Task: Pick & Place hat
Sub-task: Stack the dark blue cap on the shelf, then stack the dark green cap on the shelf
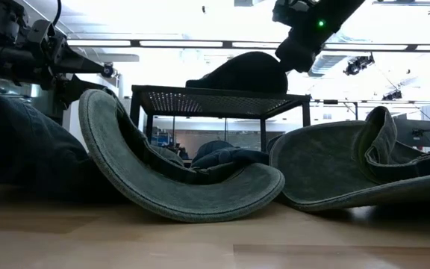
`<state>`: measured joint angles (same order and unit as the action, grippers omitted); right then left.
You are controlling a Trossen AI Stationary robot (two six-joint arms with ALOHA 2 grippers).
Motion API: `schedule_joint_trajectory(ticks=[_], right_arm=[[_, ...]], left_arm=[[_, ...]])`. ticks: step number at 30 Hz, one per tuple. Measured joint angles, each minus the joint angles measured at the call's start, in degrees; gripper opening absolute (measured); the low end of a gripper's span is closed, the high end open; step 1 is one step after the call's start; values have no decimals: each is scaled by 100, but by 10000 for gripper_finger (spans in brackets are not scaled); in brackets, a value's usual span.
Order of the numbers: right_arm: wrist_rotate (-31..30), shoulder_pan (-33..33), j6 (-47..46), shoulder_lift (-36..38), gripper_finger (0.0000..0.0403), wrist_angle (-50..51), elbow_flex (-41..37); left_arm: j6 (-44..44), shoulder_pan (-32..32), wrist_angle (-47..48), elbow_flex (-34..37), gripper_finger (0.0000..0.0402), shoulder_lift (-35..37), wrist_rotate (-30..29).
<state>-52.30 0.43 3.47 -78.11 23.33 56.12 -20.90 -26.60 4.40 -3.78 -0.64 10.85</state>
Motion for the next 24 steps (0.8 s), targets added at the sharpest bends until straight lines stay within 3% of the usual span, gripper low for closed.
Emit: schedule_joint_trajectory(ticks=[17, 24], right_arm=[[776, -4, 131, -2, 88, 223, -9], [1607, -2, -218, -2, 134, 272, -9]], left_arm=[[0, 0, 0, 1, 276, 1, 2], [1, -1, 0, -1, 276, 0, 2]])
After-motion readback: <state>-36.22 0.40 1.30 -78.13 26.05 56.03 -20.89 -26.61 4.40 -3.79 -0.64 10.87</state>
